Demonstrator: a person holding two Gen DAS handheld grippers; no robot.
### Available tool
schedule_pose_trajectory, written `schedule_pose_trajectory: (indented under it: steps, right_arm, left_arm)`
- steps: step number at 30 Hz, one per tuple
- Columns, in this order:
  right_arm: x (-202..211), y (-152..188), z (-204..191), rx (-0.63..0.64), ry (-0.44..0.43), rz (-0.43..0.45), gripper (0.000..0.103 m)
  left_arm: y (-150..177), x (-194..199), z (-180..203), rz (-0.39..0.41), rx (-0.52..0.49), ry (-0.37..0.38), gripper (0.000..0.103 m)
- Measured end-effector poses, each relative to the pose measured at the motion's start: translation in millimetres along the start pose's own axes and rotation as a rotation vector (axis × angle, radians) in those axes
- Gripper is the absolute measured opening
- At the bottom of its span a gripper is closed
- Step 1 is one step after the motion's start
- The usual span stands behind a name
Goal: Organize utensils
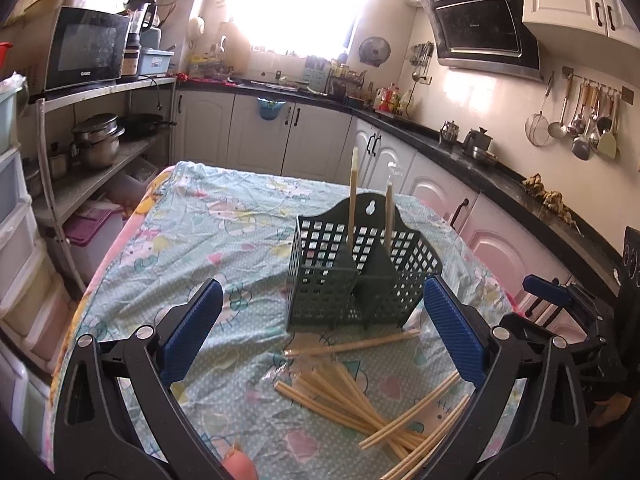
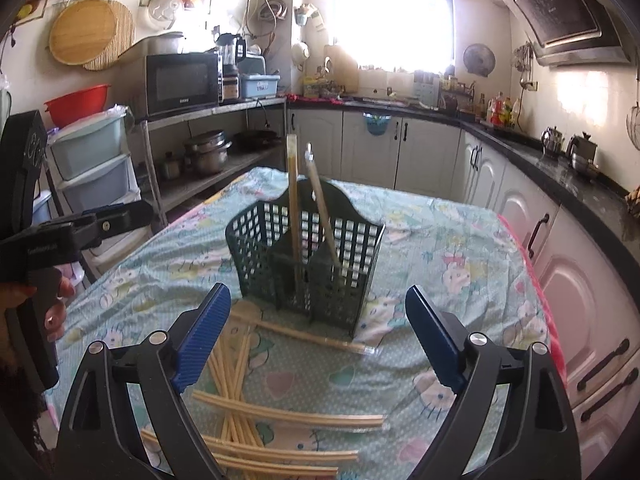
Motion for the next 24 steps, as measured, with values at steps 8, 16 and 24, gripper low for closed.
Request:
schedule_pose_trajectory:
  steps: [8,16,24]
  right_arm:
    - [-6,25,-2,-0.015,0.044,-0.061,0.087]
    - [-10,53,-2,-0.045,0.093,-0.123,0.087]
    - [-19,79,1,-0.114,0.079,-0.199,0.087]
  left_arm:
    - [21,-10,-4,-0.047,-0.014,-0.023,0.093]
    - [43,-21,-2,-0.089,-0.043,-0.039,0.093]
    - [65,-37,-4,-0.152,-0.05,-0.053,0.093]
Point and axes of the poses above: each gripper's, at about its wrist camera, not at the fingertips, and x roughly against the way its jaws point, z to its right, y to its underside, the point moved 3 cm from there along -x, roughly the way its jaws point, and after that the axes turned 14 degrees about x, right-handed, at the moved point
